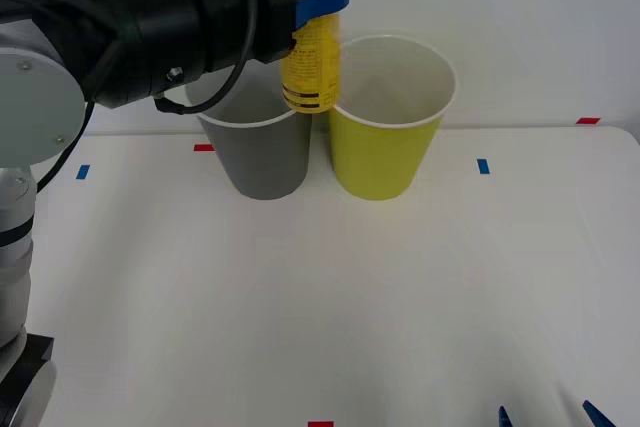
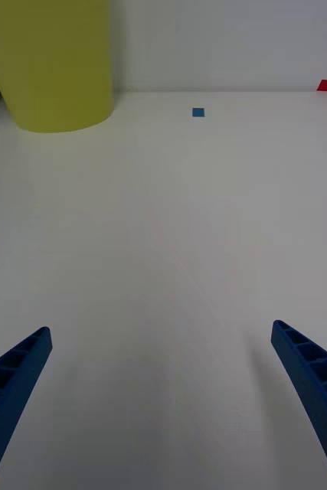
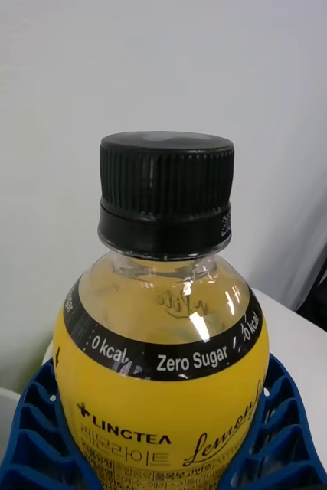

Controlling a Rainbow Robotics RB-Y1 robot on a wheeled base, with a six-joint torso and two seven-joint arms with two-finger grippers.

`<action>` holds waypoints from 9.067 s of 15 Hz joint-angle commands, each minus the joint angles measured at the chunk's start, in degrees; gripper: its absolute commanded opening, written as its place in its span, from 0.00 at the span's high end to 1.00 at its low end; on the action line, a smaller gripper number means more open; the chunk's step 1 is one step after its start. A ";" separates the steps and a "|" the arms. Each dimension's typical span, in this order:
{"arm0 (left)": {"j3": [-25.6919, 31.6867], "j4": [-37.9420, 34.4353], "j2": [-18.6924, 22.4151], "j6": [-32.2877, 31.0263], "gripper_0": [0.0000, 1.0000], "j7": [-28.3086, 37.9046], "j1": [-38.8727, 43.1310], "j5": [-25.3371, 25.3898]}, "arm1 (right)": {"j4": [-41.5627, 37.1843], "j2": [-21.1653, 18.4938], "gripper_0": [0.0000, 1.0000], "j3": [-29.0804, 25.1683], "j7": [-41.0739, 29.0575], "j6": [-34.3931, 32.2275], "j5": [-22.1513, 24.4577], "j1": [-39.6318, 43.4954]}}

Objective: Put cans in the gray bin and PET bottles in the light green bin.

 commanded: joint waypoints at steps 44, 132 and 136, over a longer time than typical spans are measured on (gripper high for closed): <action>-12.20 38.36 -17.73 -31.16 1.00 -8.41 -12.79 -17.86 | 0.00 0.00 0.00 0.00 0.00 0.00 0.00 0.00; -9.83 11.11 0.64 -88.64 0.00 -6.39 95.32 -53.99 | 0.00 0.00 0.00 0.00 0.00 0.00 0.00 0.00; -9.74 11.11 -2.44 -88.64 0.00 -5.77 96.20 -55.22 | 0.00 0.00 0.00 0.00 0.00 0.00 0.00 0.00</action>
